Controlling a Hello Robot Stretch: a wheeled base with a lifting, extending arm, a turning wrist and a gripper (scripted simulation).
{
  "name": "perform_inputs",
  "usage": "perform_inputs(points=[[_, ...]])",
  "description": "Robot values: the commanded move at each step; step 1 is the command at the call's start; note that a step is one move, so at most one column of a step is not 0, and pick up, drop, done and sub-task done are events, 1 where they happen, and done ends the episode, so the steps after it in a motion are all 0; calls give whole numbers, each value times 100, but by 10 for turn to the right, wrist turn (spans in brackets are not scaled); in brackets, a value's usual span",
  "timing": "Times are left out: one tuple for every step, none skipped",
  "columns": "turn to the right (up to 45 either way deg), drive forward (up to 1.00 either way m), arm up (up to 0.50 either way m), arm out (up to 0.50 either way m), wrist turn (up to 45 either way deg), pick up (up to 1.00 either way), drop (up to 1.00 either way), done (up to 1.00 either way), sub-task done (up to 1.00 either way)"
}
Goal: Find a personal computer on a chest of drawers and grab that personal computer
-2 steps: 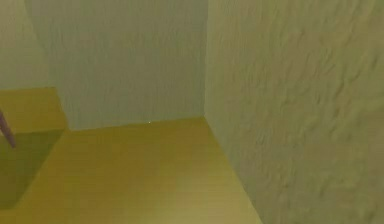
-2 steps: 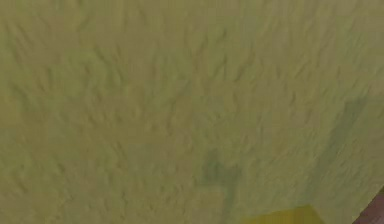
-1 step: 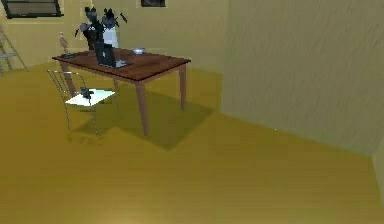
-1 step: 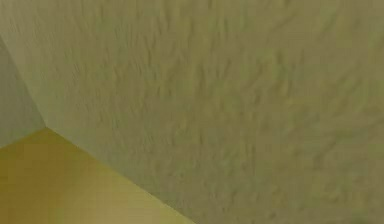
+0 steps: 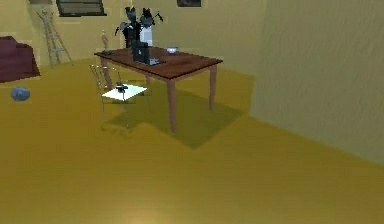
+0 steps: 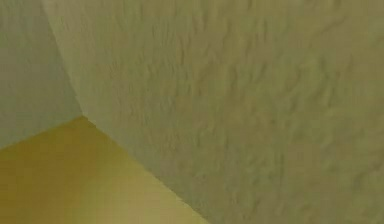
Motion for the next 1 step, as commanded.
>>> perform_inputs(points=[[0, 20, 0, 0, 0, 0, 0, 0, 0]])
